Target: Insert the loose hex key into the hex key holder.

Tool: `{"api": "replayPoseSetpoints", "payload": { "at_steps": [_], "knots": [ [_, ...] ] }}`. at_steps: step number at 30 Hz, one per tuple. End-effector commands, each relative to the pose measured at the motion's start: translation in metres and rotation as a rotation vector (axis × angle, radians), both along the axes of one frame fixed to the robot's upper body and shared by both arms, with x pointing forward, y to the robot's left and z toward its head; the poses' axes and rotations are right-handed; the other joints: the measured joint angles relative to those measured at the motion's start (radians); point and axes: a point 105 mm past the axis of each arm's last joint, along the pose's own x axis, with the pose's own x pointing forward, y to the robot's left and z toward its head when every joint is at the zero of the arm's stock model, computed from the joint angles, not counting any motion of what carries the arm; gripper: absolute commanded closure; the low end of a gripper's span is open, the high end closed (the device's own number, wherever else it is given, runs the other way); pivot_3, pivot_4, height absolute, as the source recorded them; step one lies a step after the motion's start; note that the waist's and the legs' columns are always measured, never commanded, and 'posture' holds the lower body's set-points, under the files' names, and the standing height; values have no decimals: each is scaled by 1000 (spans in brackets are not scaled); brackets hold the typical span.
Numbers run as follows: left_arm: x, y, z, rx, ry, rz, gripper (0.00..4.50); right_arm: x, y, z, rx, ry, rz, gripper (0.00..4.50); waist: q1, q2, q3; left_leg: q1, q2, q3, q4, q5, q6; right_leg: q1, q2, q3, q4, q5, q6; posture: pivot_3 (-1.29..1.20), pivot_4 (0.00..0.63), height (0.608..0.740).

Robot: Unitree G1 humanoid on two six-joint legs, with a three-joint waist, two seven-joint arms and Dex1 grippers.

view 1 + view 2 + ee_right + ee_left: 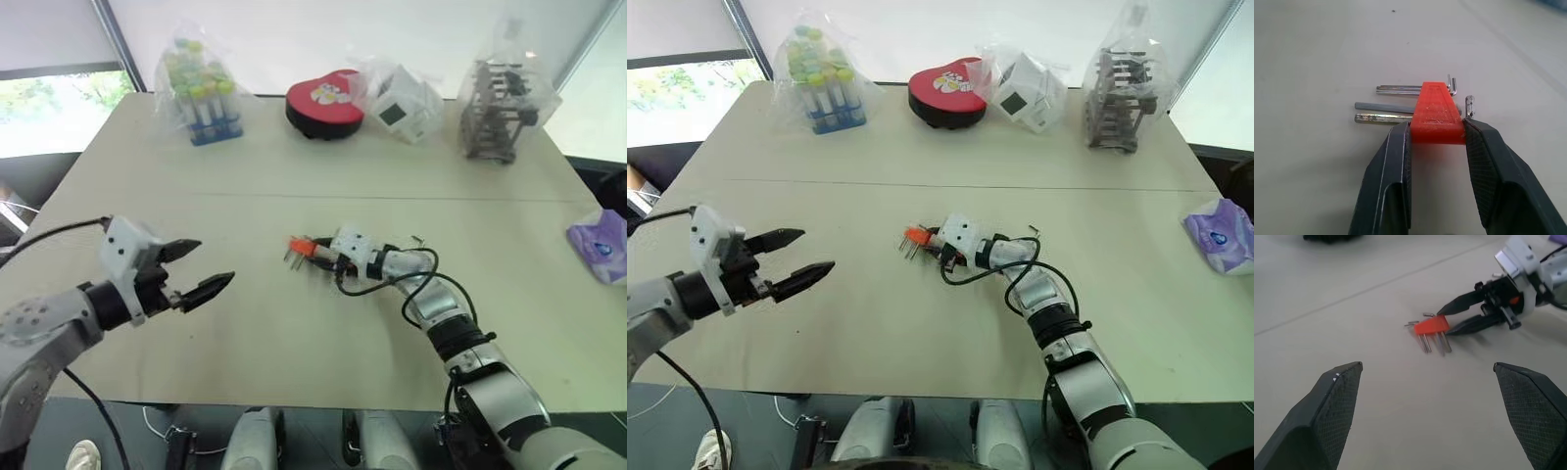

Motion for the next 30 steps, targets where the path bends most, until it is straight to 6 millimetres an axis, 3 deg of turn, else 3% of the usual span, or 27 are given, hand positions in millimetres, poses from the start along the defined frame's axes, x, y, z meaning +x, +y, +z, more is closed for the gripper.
{"api": "replayPoseSetpoints", "payload": {
  "at_steps": [1, 6, 11, 21, 30],
  "knots": [
    [7, -10, 16, -53, -24, -70, 0, -1, 0, 63, -41, -418, 39, 3514, -4, 0, 0, 0, 0, 0, 0, 0, 0, 0, 0, 0, 0, 0, 0, 0, 150, 740],
    [22, -33, 34, -139, 2, -231, 0, -21, -6, 124, -93, -845, 139, 3514, -7, -1, 1, 0, 0, 1, -1, 2, -3, -1, 1, 1, 1, 0, 1, 0, 150, 740],
    [37, -46, 46, -183, 14, -332, 0, -41, -2, 152, -98, -1046, 258, 3514, -8, -1, 1, 0, 1, 1, -1, 3, -4, -1, 2, 1, 1, 0, 1, 0, 150, 740],
    [41, -69, 65, -186, -15, -469, 0, -56, 8, 149, -110, -1092, 394, 3514, -6, -2, 1, 0, 1, 1, -1, 5, -9, -1, 1, 1, 0, 1, 1, 0, 150, 740],
    [42, -71, 67, -195, -12, -482, 0, -58, 11, 148, -113, -1093, 426, 3514, -6, -2, 1, 0, 1, 1, -1, 5, -8, -1, 1, 2, 1, 1, 1, 0, 150, 740]
  ]
}}
